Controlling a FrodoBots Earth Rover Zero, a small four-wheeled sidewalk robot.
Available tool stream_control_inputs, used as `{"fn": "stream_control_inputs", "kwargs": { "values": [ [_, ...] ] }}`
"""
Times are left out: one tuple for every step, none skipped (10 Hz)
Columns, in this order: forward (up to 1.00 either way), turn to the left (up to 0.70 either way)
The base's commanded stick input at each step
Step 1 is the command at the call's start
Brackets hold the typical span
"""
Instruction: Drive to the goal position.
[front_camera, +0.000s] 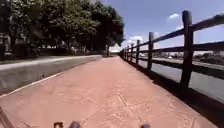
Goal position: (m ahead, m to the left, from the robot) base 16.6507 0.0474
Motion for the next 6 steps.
{"fn": "stream_control_inputs", "kwargs": {
  "values": [
    [0.7, 0.0],
    [0.7, 0.0],
    [0.7, 0.0],
    [0.7, 0.0],
    [0.7, 0.0],
    [0.7, 0.0]
  ]
}}
